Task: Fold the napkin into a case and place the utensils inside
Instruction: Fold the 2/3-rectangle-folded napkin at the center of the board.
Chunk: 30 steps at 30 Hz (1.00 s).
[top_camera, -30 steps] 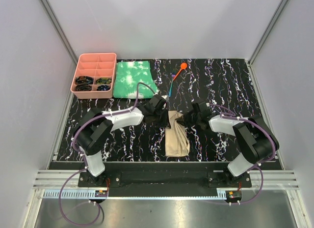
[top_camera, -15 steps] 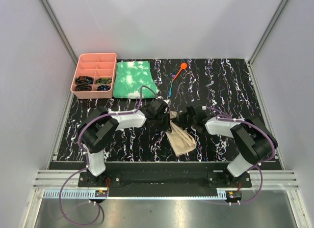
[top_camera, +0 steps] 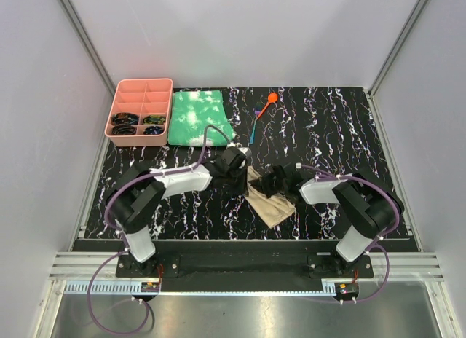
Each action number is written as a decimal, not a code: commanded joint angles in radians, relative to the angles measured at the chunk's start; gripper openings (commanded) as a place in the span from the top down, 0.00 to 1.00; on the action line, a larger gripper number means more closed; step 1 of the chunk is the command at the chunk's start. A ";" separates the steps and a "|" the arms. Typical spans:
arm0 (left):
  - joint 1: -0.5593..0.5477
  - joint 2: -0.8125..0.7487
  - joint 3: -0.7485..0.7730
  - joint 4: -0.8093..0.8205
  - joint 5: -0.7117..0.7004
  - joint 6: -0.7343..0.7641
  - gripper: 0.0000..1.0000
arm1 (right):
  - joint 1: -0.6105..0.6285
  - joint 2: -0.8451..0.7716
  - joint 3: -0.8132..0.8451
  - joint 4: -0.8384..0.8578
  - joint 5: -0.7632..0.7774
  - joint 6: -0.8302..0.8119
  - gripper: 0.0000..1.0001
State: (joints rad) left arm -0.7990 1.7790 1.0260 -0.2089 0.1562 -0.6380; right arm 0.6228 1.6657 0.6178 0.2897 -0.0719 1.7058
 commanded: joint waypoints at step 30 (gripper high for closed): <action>0.207 0.088 0.279 -0.213 -0.070 0.054 0.85 | 0.011 -0.027 0.330 -0.363 0.023 -1.032 0.85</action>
State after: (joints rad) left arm -0.5953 1.8400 1.2369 -0.4458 0.0814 -0.6132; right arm 0.6285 1.6936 0.9012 -0.0177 -0.0875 0.7979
